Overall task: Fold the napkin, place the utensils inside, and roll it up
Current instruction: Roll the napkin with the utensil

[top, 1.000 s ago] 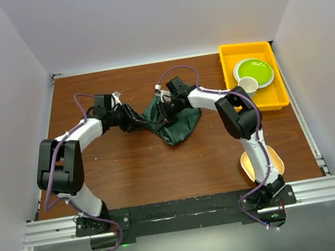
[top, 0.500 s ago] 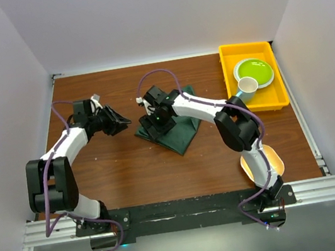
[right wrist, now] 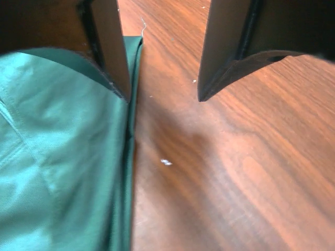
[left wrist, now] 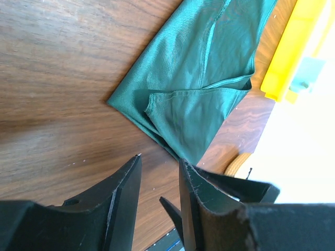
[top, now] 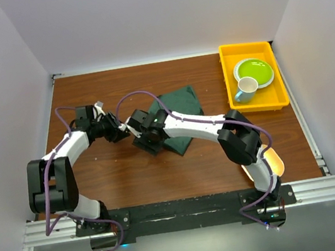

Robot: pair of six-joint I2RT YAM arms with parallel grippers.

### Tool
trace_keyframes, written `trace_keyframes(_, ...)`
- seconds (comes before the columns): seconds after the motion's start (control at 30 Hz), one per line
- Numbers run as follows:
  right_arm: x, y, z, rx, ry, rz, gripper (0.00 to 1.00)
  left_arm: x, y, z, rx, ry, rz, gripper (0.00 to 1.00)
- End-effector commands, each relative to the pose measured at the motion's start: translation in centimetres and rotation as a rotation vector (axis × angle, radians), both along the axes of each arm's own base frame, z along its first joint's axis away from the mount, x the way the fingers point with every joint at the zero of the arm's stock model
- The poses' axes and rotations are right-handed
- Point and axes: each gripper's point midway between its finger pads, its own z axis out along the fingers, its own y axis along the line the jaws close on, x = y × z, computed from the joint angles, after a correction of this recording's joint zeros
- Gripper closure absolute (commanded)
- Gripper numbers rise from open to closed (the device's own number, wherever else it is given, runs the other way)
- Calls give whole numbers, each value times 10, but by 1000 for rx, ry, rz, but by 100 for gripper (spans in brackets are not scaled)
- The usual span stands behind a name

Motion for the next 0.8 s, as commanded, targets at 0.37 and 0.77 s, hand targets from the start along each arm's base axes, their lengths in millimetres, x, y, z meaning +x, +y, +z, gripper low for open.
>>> trace_keyframes(0.37, 15, -13, -5, -98, -133, 63, 47, -3, 3, 8, -20, -29, 16, 61)
trace_keyframes(0.77, 14, -22, -51, -152, -89, 71, 58, -1, 18, 5, -24, -22, 56, 61)
